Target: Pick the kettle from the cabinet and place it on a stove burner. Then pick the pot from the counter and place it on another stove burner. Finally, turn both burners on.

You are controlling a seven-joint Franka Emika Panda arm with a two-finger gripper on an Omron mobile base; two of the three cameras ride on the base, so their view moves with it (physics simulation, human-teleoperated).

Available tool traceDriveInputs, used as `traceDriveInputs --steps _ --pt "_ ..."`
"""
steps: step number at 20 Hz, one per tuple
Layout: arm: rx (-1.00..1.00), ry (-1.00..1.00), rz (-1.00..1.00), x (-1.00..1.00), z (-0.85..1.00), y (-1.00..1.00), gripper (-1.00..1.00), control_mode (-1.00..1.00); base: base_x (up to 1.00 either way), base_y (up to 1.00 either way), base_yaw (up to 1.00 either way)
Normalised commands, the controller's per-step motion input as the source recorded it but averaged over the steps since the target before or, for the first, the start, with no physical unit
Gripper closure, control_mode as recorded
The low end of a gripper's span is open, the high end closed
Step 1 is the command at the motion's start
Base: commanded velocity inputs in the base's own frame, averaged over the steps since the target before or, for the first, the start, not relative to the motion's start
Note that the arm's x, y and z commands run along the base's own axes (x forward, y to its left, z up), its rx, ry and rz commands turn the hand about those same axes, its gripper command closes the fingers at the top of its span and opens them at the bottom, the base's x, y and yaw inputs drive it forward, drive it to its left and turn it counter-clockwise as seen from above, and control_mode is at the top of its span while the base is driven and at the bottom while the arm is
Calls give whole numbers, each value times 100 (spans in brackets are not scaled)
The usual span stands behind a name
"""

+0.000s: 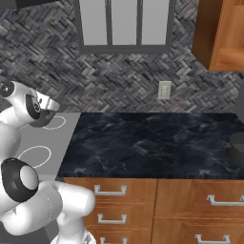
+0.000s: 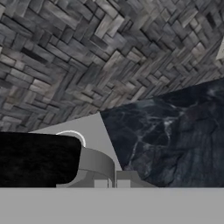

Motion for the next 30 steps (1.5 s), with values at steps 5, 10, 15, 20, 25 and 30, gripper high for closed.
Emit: traceDriveInputs --steps 5,10,15,20,25,30 --pt "0 8 0 20 -7 0 100 -100 0 0 0" --pt "0 7 0 10 -17 0 100 -100 0 0 0" --pt "0 6 0 15 -14 1 100 -100 0 0 0" --pt "-1 4 0 19 -3 12 100 -100 0 0 0" --pt "-4 4 -2 12 -1 18 100 -100 0 0 0" --pt "-8 7 -2 12 -5 7 100 -100 0 0 0"
